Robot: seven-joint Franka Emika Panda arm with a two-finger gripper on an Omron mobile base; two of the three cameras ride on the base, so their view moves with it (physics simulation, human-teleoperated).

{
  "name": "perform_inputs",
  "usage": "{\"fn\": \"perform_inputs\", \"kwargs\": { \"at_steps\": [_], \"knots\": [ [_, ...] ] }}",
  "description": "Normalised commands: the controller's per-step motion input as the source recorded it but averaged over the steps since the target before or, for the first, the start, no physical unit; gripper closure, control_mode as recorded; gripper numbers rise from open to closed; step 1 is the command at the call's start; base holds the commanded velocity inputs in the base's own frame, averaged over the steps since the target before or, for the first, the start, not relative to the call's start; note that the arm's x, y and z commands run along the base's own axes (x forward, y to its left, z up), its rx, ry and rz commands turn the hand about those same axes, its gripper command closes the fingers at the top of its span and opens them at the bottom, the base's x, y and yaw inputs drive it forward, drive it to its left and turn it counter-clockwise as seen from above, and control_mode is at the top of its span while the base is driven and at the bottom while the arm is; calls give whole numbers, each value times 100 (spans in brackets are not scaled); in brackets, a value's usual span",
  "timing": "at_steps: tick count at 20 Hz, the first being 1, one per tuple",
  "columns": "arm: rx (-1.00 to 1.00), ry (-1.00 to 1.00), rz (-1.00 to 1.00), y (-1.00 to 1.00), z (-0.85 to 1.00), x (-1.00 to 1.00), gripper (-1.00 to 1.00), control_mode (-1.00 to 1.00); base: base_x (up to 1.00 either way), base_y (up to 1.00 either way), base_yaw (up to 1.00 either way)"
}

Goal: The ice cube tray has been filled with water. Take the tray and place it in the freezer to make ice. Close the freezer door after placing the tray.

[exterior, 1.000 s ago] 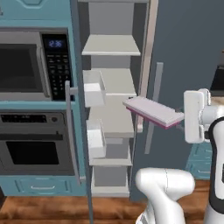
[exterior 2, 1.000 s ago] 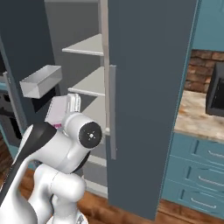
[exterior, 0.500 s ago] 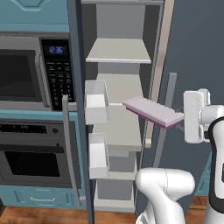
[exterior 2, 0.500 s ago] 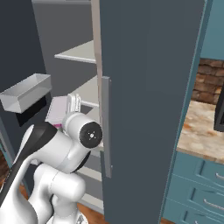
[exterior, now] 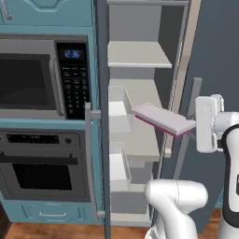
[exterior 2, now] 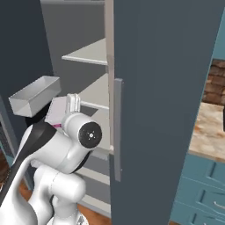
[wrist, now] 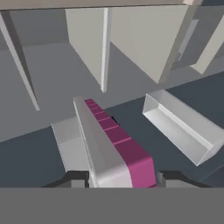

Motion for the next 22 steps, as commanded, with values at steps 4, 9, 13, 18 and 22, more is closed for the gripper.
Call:
{"fn": "perform_inputs", "kwargs": {
  "at_steps": [4,9,13,18,22],
  "knots": [
    [0,0,0,0,0,0,100,100,0,7,-19],
    [0,0,0,0,0,0,100,100,0,18,-22],
    [0,0,0,0,0,0,100,100,0,32,-21],
    [-4,-1,-12,11,0,0,100,-100,0,13,-8],
    [-1,-11,-17,3,23,-18,100,-100,0,0,0]
  ]
}}
